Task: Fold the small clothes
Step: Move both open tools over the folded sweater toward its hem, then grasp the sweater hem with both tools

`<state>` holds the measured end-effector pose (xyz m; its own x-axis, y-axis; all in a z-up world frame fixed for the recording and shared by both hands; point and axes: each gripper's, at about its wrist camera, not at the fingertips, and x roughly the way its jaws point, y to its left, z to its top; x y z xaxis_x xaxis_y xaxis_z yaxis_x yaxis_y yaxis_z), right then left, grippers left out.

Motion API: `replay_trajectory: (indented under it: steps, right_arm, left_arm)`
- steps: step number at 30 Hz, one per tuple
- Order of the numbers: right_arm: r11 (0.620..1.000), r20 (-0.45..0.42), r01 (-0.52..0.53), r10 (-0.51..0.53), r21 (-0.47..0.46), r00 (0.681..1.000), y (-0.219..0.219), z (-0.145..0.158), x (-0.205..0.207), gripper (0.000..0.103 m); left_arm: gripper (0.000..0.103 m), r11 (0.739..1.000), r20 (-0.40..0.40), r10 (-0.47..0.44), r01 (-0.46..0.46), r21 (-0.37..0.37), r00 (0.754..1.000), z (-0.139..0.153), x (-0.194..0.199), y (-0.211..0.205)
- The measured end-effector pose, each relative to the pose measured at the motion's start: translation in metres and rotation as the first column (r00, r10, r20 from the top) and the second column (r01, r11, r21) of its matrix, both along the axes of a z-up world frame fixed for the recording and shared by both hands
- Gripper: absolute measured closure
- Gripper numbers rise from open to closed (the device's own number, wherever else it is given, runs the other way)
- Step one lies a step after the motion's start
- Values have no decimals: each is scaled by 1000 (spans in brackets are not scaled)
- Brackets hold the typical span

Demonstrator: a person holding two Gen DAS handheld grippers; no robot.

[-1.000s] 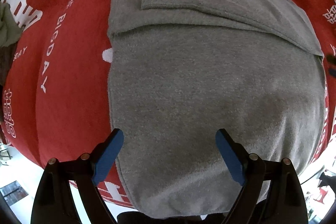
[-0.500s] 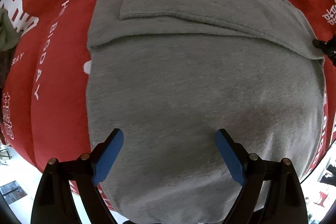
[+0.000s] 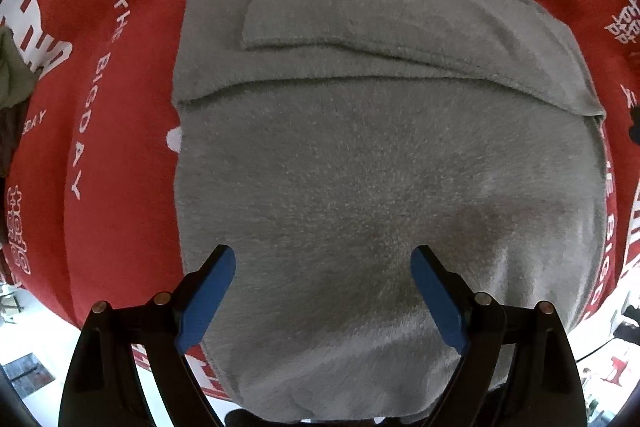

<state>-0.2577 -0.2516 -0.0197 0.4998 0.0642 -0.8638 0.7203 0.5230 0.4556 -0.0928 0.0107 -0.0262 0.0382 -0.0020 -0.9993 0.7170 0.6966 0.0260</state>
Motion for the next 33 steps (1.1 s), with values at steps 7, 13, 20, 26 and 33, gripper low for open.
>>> replay_trajectory:
  steps: [7, 13, 20, 26, 33]
  right_arm:
    - [999, 13, -44, 43, 13, 999, 76, 7, -17, 56]
    - [994, 54, -69, 65, 90, 996, 121, -17, -35, 53]
    - [977, 56, -149, 142, 152, 988, 146, -43, -77, 52]
    - [951, 73, -217, 206, 219, 976, 158, -74, -136, 52]
    - [929, 50, -242, 237, 281, 970, 176, -130, -162, 52]
  left_arm:
    - [13, 997, -2, -77, 77, -22, 997, 10, -6, 9]
    - [10, 996, -14, -51, 50, -69, 999, 13, -8, 39]
    - [0, 994, -43, 43, -47, -95, 998, 13, -34, 91]
    - [0, 995, -150, 61, -72, -73, 987, -11, -78, 133]
    - [0, 986, -204, 102, -126, -106, 974, -31, -95, 164]
